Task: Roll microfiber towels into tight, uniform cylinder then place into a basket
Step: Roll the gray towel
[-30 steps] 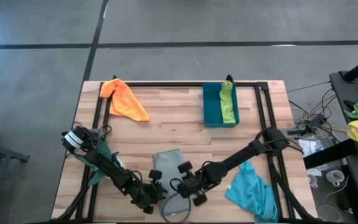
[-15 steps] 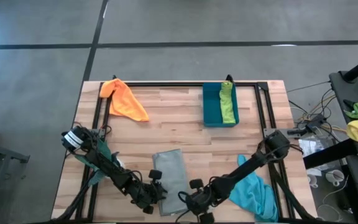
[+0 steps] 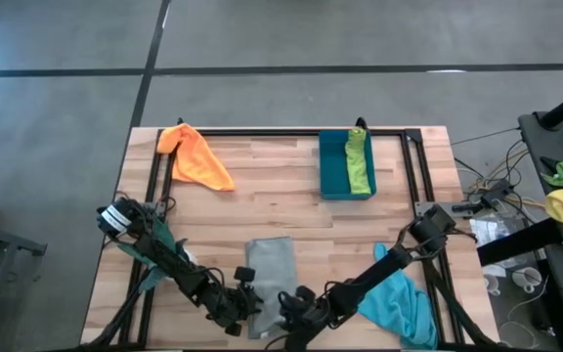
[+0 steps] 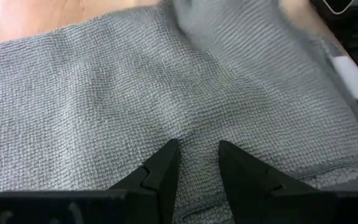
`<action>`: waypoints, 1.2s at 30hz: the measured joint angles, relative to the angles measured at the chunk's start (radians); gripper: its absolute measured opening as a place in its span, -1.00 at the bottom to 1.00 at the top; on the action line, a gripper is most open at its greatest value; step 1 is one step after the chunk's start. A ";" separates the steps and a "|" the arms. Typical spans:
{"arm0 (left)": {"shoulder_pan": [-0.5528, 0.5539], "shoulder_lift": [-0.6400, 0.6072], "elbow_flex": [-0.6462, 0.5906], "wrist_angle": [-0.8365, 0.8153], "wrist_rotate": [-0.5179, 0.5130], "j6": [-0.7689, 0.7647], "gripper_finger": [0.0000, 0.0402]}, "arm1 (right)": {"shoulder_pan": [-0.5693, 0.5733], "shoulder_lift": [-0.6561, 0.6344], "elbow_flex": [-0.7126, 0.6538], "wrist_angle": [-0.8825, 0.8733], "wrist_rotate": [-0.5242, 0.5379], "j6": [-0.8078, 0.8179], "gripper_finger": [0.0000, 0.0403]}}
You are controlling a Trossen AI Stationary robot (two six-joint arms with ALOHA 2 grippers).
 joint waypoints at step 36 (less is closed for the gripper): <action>0.005 -0.045 -0.003 -0.056 -0.001 0.073 -0.49 | -0.085 -0.164 -0.002 -0.190 -0.104 -0.808 -0.74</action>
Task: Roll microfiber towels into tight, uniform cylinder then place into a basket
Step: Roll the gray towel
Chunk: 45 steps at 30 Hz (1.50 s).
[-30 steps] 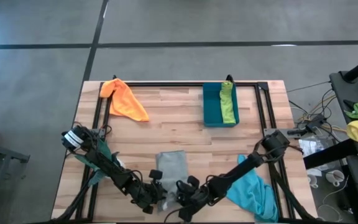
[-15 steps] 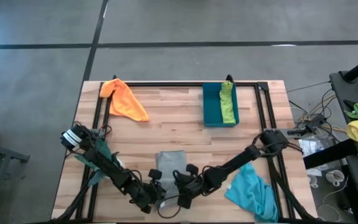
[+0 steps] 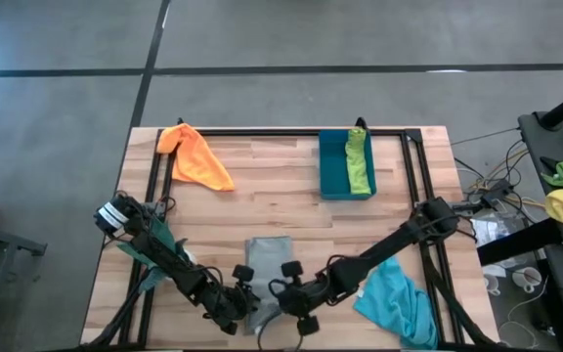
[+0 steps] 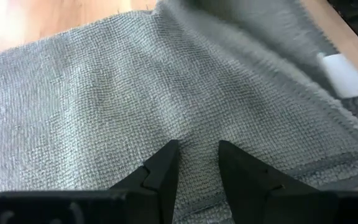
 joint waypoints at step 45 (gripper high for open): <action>0.000 -0.001 -0.001 -0.006 0.007 -0.056 -0.49 | 0.166 0.204 -0.007 0.131 0.378 -0.589 0.04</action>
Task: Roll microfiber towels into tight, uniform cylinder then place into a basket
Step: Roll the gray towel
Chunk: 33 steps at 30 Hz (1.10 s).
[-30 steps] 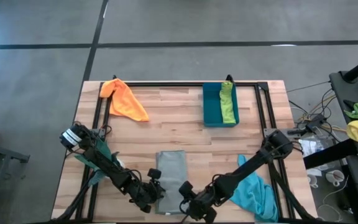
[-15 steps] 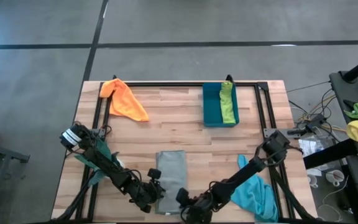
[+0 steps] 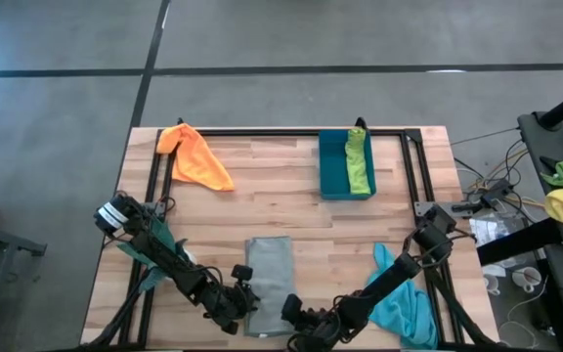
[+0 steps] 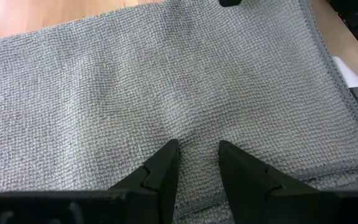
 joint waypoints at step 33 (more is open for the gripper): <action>0.006 -0.002 0.000 -0.052 0.003 0.004 -0.49 | 0.031 -0.012 -0.007 0.040 -0.110 0.131 -0.84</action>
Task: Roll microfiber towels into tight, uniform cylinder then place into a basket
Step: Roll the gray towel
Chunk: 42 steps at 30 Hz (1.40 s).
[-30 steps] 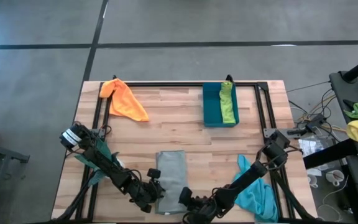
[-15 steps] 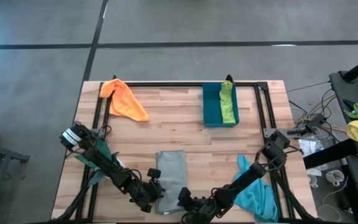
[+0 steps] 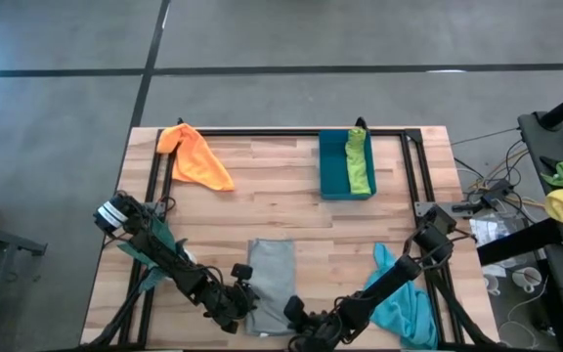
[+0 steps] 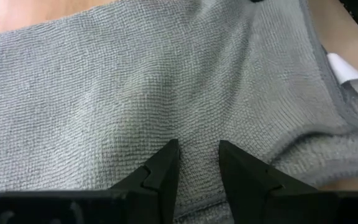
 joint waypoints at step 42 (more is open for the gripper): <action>-0.058 -0.002 0.228 -0.211 0.256 0.077 -0.49 | -0.021 -0.097 0.001 -0.129 0.046 0.253 -0.33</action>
